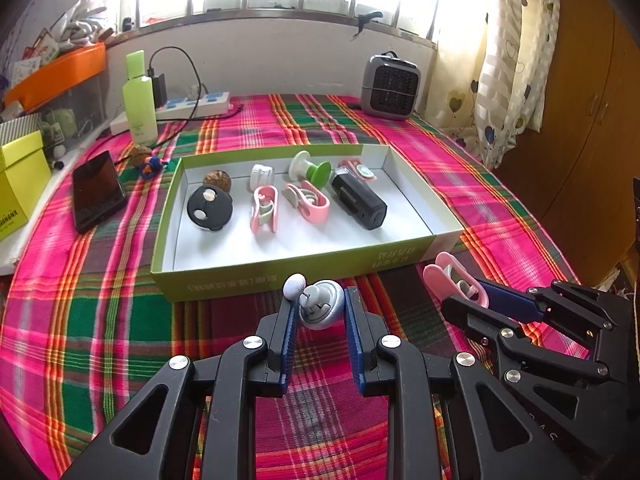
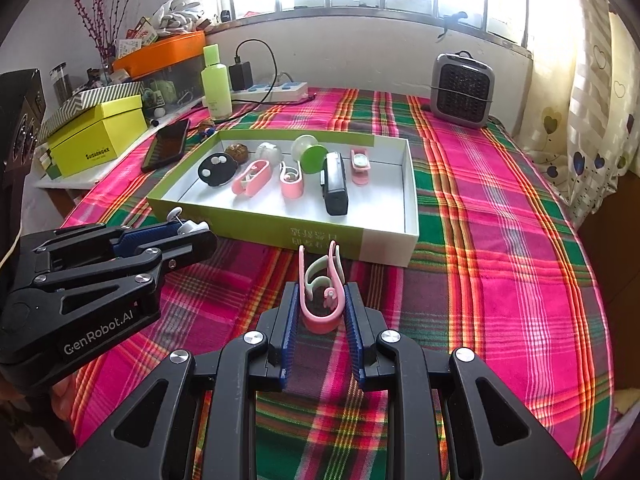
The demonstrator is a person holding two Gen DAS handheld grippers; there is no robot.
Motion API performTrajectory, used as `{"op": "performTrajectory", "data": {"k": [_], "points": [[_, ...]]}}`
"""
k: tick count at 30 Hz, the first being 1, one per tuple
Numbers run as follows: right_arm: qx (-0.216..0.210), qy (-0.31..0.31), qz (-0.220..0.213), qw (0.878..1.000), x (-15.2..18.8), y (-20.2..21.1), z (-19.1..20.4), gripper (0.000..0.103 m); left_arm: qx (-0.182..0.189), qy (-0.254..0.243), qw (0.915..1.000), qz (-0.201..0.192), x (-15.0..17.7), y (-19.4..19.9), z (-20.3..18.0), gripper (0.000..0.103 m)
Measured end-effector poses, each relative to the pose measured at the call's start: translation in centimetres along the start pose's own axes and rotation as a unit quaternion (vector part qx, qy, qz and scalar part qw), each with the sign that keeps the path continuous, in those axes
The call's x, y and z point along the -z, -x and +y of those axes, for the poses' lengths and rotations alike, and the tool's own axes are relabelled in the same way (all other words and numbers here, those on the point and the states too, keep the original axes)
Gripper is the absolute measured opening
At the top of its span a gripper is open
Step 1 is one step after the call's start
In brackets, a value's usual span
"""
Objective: Organize objects
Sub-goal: 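Lift the white knob and pink clip with both grippers and carry them into the box lid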
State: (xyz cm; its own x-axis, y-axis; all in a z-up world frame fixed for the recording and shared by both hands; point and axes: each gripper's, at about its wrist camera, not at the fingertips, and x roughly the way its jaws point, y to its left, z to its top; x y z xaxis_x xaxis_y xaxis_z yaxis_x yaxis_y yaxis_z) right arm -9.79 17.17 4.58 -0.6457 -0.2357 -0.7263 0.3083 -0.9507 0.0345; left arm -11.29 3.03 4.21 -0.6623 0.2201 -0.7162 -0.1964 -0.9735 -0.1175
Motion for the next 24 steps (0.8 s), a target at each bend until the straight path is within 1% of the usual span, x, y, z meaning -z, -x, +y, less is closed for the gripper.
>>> {"op": "performTrajectory", "data": {"k": [15, 24], "points": [[-0.01, 0.02, -0.015, 1.0, -2.4, -0.3, 1.2, 0.023, -0.006, 0.01, 0.9998, -0.018, -1.7, 0.7, 1.7, 0.021], [-0.016, 0.029, -0.016, 0.999, -3.8, -1.3, 1.5, 0.023, -0.009, 0.019, 0.9997, -0.015, -2.7, -0.1, 3.0, 0.021]]}}
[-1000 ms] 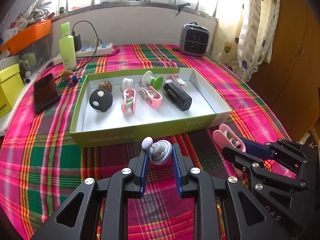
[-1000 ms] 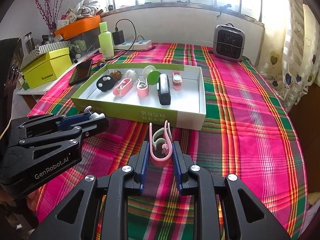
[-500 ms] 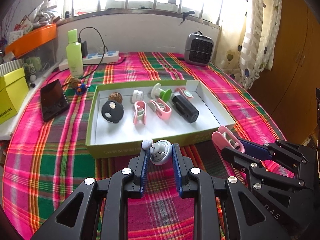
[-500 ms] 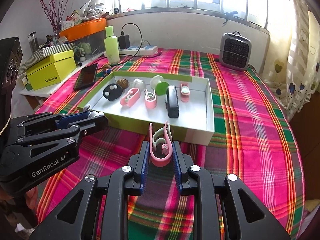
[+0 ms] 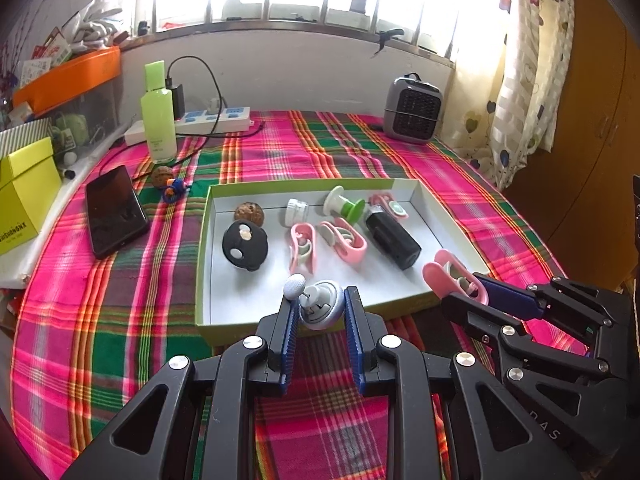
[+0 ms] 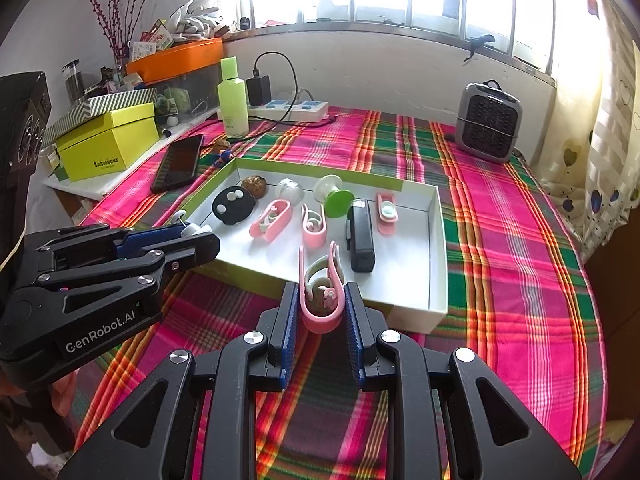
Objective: Organize objects
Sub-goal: 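Lift the white knob and pink clip with both grippers and carry them into the box lid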
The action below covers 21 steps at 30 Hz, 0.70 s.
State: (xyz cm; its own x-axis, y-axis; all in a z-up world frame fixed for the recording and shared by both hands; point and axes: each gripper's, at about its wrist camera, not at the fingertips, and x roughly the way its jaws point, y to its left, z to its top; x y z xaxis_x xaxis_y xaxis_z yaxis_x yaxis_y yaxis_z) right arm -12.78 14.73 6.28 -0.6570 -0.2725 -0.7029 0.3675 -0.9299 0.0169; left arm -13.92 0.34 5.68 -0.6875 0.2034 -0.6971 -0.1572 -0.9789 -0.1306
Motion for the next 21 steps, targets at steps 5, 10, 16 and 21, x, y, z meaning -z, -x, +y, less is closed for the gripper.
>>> {"op": "performTrajectory", "data": {"k": [5, 10, 16, 21], "points": [[-0.003, 0.001, 0.005, 1.0, -0.7, -0.9, -0.2, 0.023, 0.0, 0.012, 0.9999, 0.005, -0.5, -0.7, 0.7, 0.021], [-0.006, 0.001, 0.005, 1.0, -1.4, -1.7, -0.3, 0.023, -0.004, 0.017, 0.9998, 0.007, -1.0, -1.4, 1.1, 0.021], [-0.011, -0.003, 0.008, 1.0, -2.1, -2.7, -0.6, 0.023, -0.007, 0.022, 0.9996, 0.014, -1.4, -2.4, 1.7, 0.021], [-0.015, -0.002, 0.013, 1.0, -2.7, -3.6, -0.6, 0.023, -0.012, 0.025, 0.9994, 0.019, -1.6, -3.1, 2.1, 0.021]]}}
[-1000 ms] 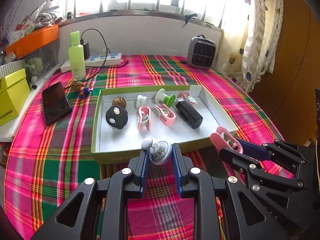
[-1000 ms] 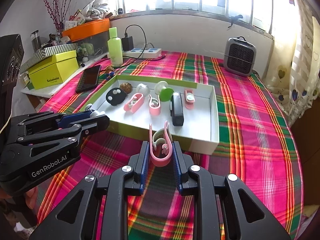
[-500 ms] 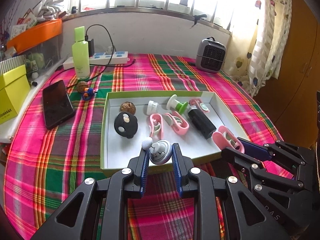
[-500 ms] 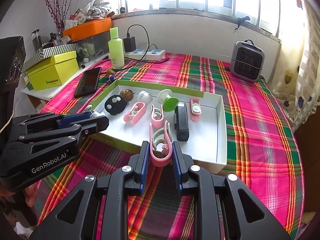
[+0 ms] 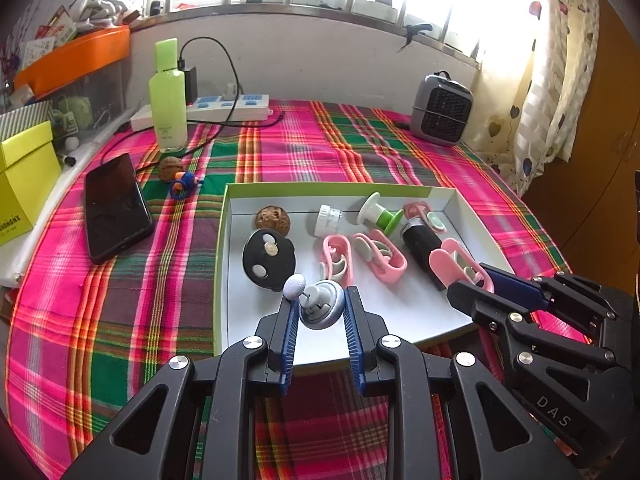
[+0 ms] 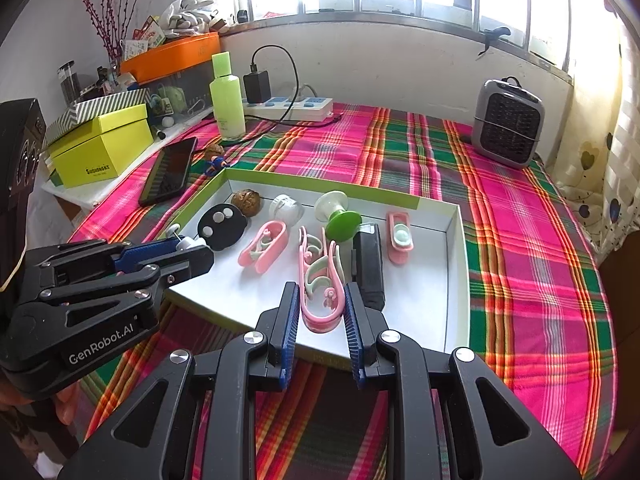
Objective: Organize objects
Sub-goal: 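Lift the white knob and pink clip with both grippers and carry them into the box lid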
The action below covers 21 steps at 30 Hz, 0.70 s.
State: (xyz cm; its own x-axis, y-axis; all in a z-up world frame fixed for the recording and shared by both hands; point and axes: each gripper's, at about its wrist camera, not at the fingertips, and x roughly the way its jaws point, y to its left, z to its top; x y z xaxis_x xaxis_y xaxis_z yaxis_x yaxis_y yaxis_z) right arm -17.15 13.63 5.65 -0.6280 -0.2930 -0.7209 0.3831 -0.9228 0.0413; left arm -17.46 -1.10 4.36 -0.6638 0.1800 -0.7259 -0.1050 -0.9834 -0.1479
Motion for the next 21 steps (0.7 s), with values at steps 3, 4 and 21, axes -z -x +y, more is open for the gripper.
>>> {"op": "performTrajectory", "data": {"k": [3, 4, 21], "points": [[-0.01, -0.002, 0.004, 1.0, -0.1, -0.4, 0.0, 0.023, 0.0, 0.003, 1.0, 0.004, -0.1, -0.4, 0.3, 0.021], [-0.016, -0.003, 0.006, 1.0, -0.2, -0.6, 0.0, 0.023, 0.0, 0.005, 1.0, 0.005, -0.2, -0.5, 0.4, 0.021], [-0.05, -0.003, 0.041, 0.998, -0.6, -3.2, 0.1, 0.023, -0.013, 0.006, 0.9997, 0.02, -0.5, -2.3, 1.1, 0.021]]}}
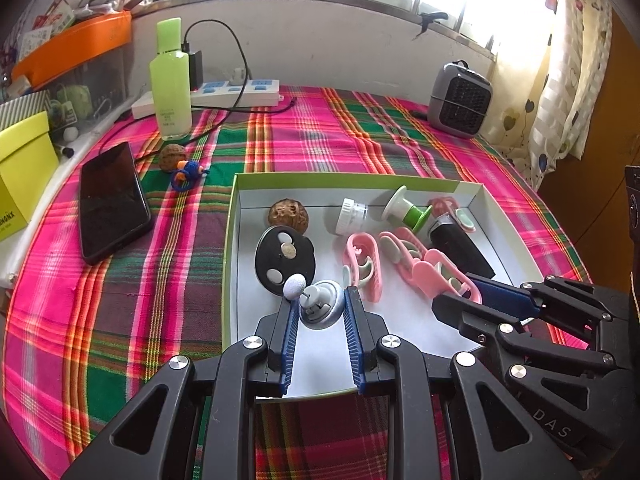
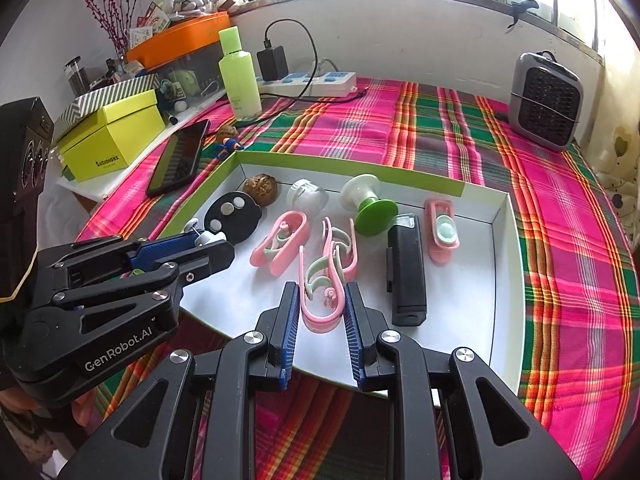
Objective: Organize objects
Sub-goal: 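Lift the white knob and pink clip with both grippers and carry them into the box lid, then lower and open left gripper releasing the white knob while right gripper releases the pink clip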
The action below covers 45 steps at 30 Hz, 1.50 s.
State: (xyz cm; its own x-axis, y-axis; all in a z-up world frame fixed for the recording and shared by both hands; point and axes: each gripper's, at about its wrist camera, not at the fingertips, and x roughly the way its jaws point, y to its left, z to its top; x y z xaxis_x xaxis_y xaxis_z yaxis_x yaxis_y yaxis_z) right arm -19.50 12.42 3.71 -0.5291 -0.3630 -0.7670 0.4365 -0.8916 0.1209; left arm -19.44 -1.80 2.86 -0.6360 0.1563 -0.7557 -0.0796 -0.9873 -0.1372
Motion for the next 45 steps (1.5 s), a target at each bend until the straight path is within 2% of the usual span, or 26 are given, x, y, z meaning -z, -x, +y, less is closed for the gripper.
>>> {"op": "performTrajectory", "data": {"k": [17, 45], "points": [[-0.02, 0.01, 0.015, 1.0, -0.3, -1.0, 0.5, 0.023, -0.006, -0.002, 0.9999, 0.009, 0.0, -0.9, 0.2, 0.021], [-0.021, -0.003, 0.025, 0.999, -0.1, -1.5, 0.3, 0.023, -0.006, -0.001, 0.9999, 0.012, -0.1, -1.2, 0.1, 0.023]]}}
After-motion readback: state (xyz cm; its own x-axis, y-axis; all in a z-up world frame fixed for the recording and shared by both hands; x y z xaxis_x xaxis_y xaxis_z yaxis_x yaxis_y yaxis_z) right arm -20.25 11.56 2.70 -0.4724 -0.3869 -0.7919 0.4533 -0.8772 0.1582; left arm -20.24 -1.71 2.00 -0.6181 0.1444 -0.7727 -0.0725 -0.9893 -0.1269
